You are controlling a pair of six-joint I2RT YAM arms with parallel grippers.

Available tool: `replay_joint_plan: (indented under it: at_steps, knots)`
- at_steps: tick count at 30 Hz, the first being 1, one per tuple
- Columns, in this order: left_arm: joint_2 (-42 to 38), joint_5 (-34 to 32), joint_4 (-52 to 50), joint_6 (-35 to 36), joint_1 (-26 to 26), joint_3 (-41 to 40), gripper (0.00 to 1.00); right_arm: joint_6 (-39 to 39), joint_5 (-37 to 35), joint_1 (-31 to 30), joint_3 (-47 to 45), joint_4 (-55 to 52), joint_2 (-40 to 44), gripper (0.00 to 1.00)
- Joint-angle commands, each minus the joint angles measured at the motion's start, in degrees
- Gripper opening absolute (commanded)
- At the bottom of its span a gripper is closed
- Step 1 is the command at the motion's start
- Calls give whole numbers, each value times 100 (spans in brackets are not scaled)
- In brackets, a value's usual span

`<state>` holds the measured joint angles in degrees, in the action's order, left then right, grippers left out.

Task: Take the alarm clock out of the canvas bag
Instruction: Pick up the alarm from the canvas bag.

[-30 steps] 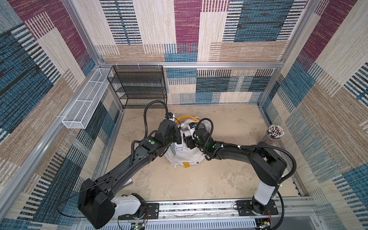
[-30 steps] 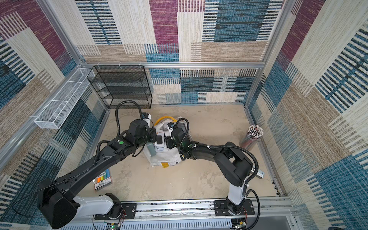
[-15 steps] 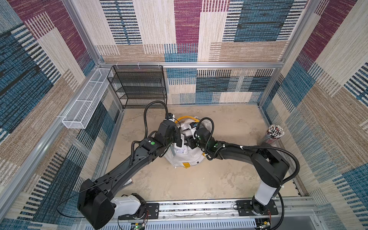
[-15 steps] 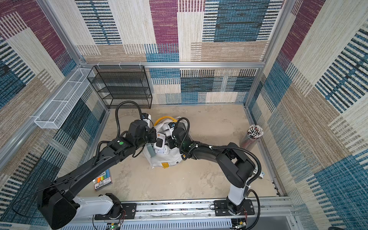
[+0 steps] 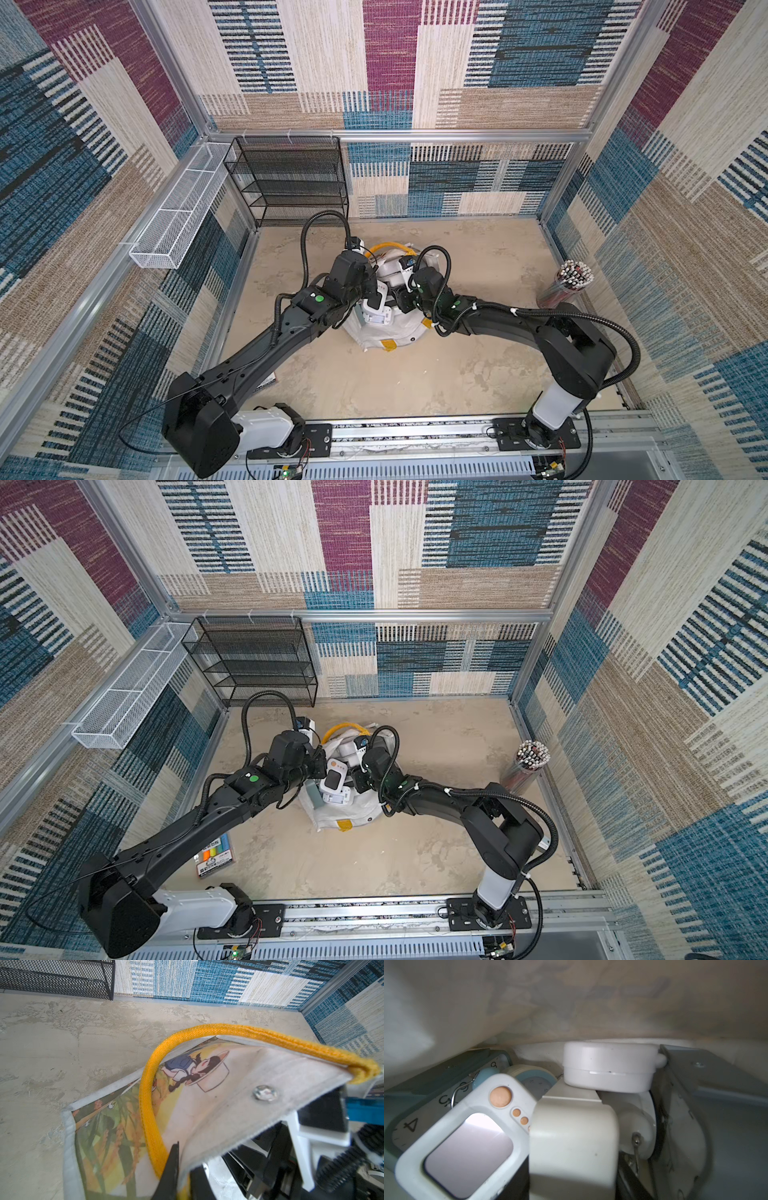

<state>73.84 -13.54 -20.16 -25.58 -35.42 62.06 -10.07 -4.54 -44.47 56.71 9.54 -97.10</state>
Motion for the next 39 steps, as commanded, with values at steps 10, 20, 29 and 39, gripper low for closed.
replay_joint_plan:
  at_steps: [10,20,29,39]
  knots:
    - [52,-225,-269,-200,4,82,0,-110,-46,-18,-125,-156,546,28]
    - [49,-264,-313,-240,2,68,0,-79,-72,-19,-269,-343,905,28]
    - [53,-279,-306,-270,3,38,0,-39,-143,-18,-428,-504,1146,28]
    - [93,-293,-304,-316,8,33,0,-154,-237,-18,-604,-619,1638,27]
